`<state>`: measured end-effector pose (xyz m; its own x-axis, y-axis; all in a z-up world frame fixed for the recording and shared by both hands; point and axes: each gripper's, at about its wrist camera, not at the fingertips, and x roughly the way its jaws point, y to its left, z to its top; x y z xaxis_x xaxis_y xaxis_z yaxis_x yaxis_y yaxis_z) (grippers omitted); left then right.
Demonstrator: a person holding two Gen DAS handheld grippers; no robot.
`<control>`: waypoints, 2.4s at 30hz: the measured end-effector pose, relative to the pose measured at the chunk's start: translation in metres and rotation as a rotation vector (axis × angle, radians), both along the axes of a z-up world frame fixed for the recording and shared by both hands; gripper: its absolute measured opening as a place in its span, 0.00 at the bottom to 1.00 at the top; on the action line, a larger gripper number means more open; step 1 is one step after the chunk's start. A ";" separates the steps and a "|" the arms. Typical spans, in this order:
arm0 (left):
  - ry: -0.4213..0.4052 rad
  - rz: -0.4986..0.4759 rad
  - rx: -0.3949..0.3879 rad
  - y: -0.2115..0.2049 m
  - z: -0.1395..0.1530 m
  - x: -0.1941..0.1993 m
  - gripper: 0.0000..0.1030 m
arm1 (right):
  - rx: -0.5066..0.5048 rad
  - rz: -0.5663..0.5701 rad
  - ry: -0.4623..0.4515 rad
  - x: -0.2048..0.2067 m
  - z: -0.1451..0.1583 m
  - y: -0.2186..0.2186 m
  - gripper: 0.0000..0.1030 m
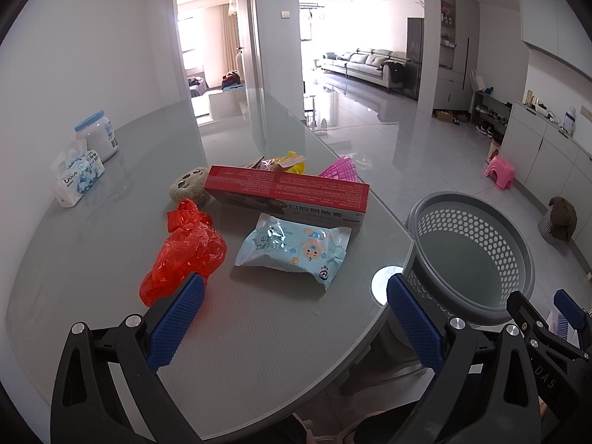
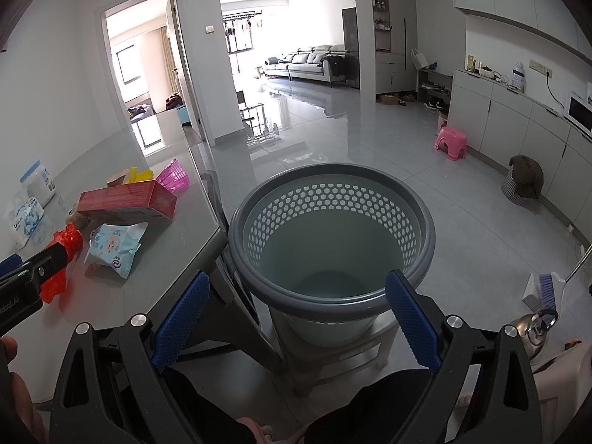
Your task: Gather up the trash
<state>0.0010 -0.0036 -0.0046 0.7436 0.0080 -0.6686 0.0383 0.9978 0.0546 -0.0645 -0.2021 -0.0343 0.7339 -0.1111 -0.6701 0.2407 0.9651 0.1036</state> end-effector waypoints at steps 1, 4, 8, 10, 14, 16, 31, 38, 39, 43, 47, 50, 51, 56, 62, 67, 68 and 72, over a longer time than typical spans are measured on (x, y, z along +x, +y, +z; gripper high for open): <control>0.001 0.000 0.000 0.000 0.000 0.000 0.94 | 0.000 -0.001 0.001 0.000 0.000 0.000 0.89; -0.002 0.001 0.001 0.000 0.000 0.000 0.94 | 0.004 0.000 0.001 -0.001 0.000 0.000 0.89; 0.003 -0.001 -0.001 0.001 0.000 0.000 0.94 | 0.003 -0.001 0.001 0.000 -0.001 0.000 0.89; 0.006 -0.001 -0.002 0.001 -0.001 0.000 0.94 | 0.003 -0.002 0.003 0.000 -0.002 0.000 0.89; 0.011 -0.004 -0.004 0.002 -0.004 0.000 0.94 | 0.006 -0.001 0.007 0.000 -0.004 0.000 0.89; 0.012 -0.007 -0.005 0.001 -0.005 -0.001 0.94 | 0.006 -0.002 0.008 0.000 -0.005 0.001 0.89; 0.013 -0.010 -0.011 -0.002 -0.010 -0.003 0.94 | 0.018 -0.008 0.010 -0.001 -0.006 0.000 0.89; 0.015 -0.004 -0.016 0.000 -0.010 -0.003 0.94 | 0.020 -0.004 0.008 -0.002 -0.007 0.002 0.89; 0.015 -0.004 -0.016 0.000 -0.010 -0.003 0.94 | 0.021 -0.003 0.008 -0.002 -0.007 0.002 0.89; 0.014 -0.004 -0.016 0.000 -0.010 -0.003 0.94 | 0.023 -0.004 0.009 -0.002 -0.007 0.003 0.89; 0.015 -0.004 -0.017 0.000 -0.010 -0.003 0.94 | 0.021 -0.004 0.009 -0.001 -0.007 0.003 0.89; 0.015 -0.002 -0.020 0.002 -0.010 -0.004 0.94 | 0.023 -0.003 0.010 -0.002 -0.007 0.002 0.89; 0.015 -0.002 -0.019 0.002 -0.010 -0.004 0.94 | 0.024 -0.001 0.011 -0.002 -0.007 0.003 0.89; 0.015 0.002 -0.024 0.005 -0.010 -0.004 0.94 | 0.023 0.007 0.009 -0.001 -0.006 0.008 0.89; 0.013 0.005 -0.033 0.011 -0.009 -0.003 0.94 | 0.030 0.027 0.009 0.003 -0.006 0.012 0.89; 0.004 0.017 -0.037 0.022 -0.007 -0.003 0.94 | 0.036 0.070 -0.002 0.010 -0.002 0.026 0.89; 0.004 0.021 -0.040 0.026 -0.006 -0.003 0.94 | 0.037 0.077 -0.004 0.011 -0.001 0.028 0.89; -0.004 0.048 -0.042 0.046 -0.006 -0.001 0.94 | 0.036 0.129 -0.017 0.020 0.005 0.044 0.89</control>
